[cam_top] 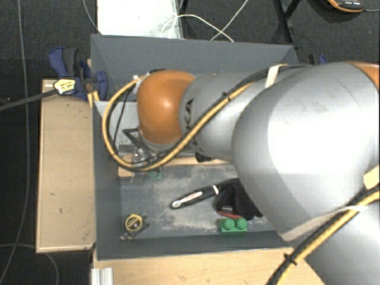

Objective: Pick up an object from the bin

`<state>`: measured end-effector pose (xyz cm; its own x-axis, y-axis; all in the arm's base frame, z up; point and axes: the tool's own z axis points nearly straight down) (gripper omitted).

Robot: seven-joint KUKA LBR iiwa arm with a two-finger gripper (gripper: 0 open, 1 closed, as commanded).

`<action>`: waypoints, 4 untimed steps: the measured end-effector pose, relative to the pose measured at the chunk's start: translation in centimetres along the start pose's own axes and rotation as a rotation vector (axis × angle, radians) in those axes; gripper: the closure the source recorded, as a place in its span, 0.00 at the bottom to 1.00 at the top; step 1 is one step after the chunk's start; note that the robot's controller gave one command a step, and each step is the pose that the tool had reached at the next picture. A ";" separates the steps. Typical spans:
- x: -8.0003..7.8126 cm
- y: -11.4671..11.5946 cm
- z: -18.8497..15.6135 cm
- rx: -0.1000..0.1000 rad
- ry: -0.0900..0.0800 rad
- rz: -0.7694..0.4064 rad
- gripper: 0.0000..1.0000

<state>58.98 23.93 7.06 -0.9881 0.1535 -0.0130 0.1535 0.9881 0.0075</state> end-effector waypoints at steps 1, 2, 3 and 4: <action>0.0 0.0 0.0 0.000 0.000 0.001 1.00; -0.1 0.0 -0.5 -0.003 -0.004 0.003 1.00; -0.1 0.0 -1.0 -0.005 -0.007 0.004 1.00; -0.2 0.1 -1.3 -0.006 -0.009 0.005 1.00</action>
Offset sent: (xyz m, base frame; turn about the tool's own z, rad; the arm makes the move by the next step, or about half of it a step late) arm -0.0001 0.0000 0.0062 0.0004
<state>59.13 23.97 8.32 -0.9871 0.1587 -0.0216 0.1584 0.9873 0.0137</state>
